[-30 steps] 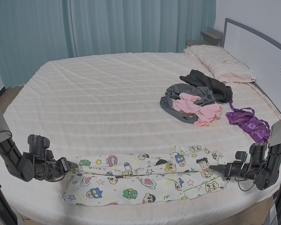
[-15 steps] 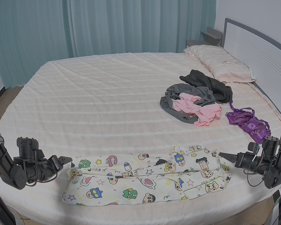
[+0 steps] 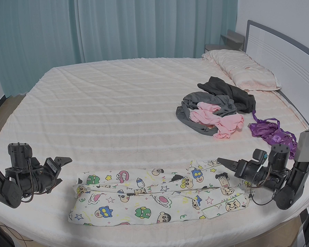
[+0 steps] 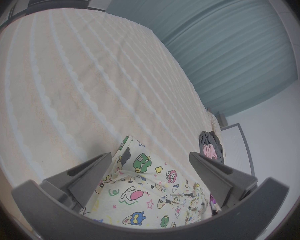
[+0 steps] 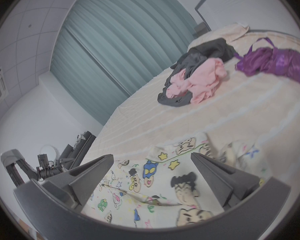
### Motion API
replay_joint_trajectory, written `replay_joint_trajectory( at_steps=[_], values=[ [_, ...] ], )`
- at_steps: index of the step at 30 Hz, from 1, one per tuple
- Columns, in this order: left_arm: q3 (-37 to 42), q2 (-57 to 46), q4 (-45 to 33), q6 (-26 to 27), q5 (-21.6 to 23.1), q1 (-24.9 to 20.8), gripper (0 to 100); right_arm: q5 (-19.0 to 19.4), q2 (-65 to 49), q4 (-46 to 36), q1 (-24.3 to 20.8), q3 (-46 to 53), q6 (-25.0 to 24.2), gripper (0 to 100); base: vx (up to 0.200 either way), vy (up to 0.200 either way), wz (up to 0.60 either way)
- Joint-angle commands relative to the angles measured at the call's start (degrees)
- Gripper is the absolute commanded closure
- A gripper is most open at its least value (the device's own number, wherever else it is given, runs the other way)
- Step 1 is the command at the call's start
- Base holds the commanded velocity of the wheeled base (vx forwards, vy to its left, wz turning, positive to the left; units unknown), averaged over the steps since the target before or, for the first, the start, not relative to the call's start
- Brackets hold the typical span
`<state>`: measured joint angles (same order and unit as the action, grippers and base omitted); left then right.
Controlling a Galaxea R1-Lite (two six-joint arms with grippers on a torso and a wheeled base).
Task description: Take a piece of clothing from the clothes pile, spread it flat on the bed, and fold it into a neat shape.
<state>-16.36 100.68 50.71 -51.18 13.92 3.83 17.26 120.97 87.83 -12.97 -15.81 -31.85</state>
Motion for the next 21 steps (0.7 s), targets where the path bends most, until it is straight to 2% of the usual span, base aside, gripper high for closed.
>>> replay_joint_trajectory(
  at_steps=[1,5,14,19,21],
  values=[
    [0.19,-1.28,0.09,-2.09,-0.21,0.04,0,-2.23,6.03,0.06,-4.61,-3.52,-3.92,0,0.000,0.000,0.00],
    [0.54,-1.45,0.09,-4.37,-0.21,0.04,0,-2.32,9.02,0.50,-4.52,-3.61,-7.87,0,0.000,0.000,0.00],
    [0.80,-1.37,-0.35,-6.83,-0.21,-1.10,0,-2.94,14.30,1.38,-0.92,-3.35,-8.75,0,0.000,0.000,0.00],
    [0.63,-1.10,-0.53,-6.74,-0.74,-2.25,0,-3.81,12.71,1.46,0.40,-2.82,-10.33,0,0.000,0.000,0.00],
    [-0.25,-0.57,-0.97,-6.30,-1.62,-3.21,0,-3.73,8.94,1.46,0.58,-2.21,-12.97,0,0.000,0.000,0.00]
  ],
)
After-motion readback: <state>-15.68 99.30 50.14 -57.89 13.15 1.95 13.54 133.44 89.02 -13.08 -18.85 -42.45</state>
